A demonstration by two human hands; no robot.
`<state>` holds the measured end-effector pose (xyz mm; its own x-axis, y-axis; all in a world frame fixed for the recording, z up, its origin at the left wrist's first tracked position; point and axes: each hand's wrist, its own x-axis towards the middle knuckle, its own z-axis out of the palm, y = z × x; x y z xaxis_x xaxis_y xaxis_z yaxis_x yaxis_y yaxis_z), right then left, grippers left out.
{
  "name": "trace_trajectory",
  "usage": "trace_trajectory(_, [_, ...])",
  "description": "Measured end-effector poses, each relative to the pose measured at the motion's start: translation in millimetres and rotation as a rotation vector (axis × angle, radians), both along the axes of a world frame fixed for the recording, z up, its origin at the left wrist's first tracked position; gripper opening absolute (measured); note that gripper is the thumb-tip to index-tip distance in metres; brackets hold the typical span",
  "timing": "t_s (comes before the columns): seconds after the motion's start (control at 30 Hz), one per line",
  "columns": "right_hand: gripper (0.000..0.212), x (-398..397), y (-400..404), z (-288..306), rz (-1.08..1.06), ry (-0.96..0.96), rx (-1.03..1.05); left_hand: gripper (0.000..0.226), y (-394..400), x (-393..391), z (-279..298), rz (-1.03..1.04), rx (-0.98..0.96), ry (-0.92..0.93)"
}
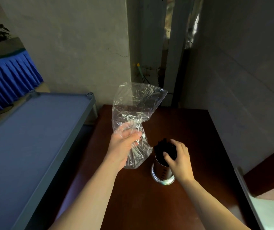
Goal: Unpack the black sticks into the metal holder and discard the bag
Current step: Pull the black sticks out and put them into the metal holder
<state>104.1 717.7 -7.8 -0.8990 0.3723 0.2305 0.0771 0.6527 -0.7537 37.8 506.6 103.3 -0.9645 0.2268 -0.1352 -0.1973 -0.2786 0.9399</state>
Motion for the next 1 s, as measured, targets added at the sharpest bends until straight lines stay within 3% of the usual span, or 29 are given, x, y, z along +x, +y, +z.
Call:
trace_trajectory(0.37, [0.049, 1.5, 0.6, 11.5, -0.019, -0.028, -0.013, 0.048, -6.9, 0.5, 3.1, -0.031, 0.032, 0.012])
trace_trajectory(0.77, [0.074, -5.2, -7.4, 20.8, 0.027, -0.088, 0.108, 0.059, -13.6, -2.9, 1.4, -0.023, 0.073, 0.012])
trace_trajectory(1.0, [0.106, -17.3, -5.9, 29.8, 0.076, -0.176, 0.204, 0.075, -44.3, -9.7, -16.3, 0.036, 0.059, -0.031])
